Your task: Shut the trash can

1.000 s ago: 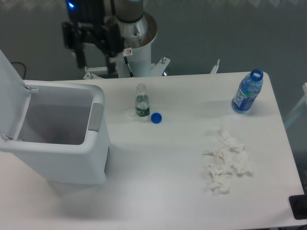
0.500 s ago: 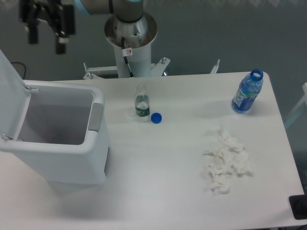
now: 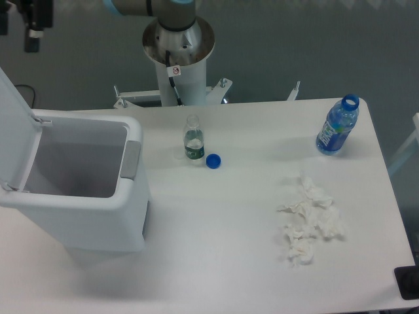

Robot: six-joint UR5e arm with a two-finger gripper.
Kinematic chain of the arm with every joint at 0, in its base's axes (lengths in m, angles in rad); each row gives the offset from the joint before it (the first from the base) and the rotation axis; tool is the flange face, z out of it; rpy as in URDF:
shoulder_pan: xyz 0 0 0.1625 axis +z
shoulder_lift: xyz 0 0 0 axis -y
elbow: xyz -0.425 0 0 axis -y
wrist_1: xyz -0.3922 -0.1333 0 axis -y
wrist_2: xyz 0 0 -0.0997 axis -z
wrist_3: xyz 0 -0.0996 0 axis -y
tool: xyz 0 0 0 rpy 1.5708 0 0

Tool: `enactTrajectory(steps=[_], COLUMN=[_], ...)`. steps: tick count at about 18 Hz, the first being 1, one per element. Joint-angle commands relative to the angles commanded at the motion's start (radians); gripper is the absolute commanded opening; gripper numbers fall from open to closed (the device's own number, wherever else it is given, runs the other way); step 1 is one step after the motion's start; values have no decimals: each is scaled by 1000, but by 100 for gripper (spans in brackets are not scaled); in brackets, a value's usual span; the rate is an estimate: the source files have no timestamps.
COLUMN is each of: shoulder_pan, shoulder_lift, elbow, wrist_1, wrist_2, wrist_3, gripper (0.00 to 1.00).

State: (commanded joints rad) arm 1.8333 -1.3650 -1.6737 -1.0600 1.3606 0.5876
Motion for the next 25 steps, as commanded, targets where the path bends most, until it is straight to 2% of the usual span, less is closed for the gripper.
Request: enactTrajectory(steps=[3,9,15,25], shoulder_pan=[-29,-58,-87,-92], shoulder_lift=[-63,-106,-160,-215], elbow=[52,112,152,169], wrist_1=[0,2,26,41], wrist_2=[2,2,8,43], wrist_3=[-5,-26,-23,-18], gripper=[100,100,100,100])
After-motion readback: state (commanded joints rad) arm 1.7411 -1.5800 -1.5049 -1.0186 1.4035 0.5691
